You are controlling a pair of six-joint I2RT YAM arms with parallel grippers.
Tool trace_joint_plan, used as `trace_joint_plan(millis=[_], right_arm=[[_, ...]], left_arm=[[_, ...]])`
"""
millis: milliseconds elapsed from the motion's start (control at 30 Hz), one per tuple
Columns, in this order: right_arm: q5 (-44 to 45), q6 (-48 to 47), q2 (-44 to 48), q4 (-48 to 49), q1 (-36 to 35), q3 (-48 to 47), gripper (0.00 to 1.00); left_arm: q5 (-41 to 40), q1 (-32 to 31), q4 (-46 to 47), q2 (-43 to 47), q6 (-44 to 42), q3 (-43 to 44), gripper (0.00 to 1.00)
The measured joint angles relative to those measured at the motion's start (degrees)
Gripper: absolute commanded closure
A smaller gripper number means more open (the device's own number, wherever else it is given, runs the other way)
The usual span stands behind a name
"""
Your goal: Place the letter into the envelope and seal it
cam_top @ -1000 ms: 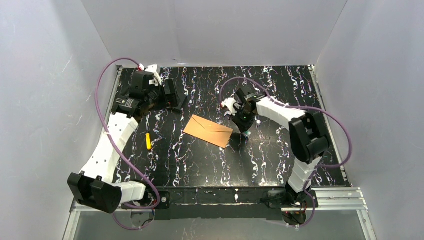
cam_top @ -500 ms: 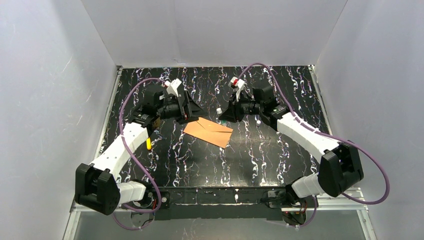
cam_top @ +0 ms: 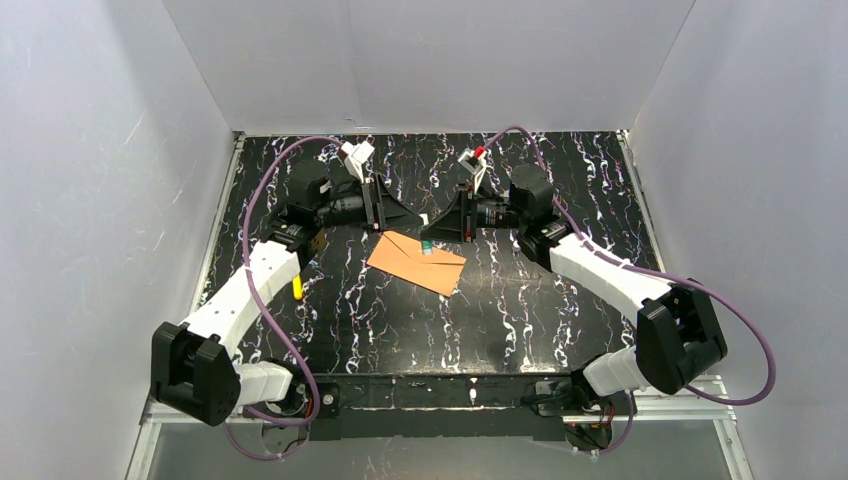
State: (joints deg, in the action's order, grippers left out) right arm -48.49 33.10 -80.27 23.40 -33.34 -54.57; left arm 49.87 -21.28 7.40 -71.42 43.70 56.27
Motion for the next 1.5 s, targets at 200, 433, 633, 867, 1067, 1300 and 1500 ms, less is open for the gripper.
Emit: trace_joint_plan(millis=[200, 433, 633, 867, 1067, 1300, 1500], right_arm=[[-1.6, 3.8, -0.3, 1.9, -0.6, 0.0, 0.96], [-1.9, 7.3, -2.0, 3.8, -0.9, 0.0, 0.97], [-1.4, 8.8, -3.1, 4.2, -0.8, 0.0, 0.87], [1.8, 8.4, -2.6, 4.0, -1.0, 0.6, 0.57], [3.3, 6.7, 0.3, 2.8, -1.2, 4.6, 0.49], [3.7, 5.9, 0.5, 1.6, -1.2, 4.9, 0.47], [4.8, 9.4, 0.1, 6.1, -1.4, 5.0, 0.57]], left_arm=[[0.7, -1.4, 0.8, -2.1, -0.1, 1.4, 0.72], [0.7, -1.7, 1.1, -2.4, -0.2, 1.4, 0.94], [0.6, -1.4, 0.9, -3.2, 0.0, 1.4, 1.0], [-2.5, -1.4, 0.4, -3.2, 0.2, 1.4, 1.0], [-4.1, -0.7, 0.4, -3.3, 1.8, 1.6, 1.0], [-4.5, -0.2, 0.7, -4.5, 3.1, 2.9, 1.0], [-4.4, -0.2, 0.7, -4.6, 3.5, 3.0, 1.0]])
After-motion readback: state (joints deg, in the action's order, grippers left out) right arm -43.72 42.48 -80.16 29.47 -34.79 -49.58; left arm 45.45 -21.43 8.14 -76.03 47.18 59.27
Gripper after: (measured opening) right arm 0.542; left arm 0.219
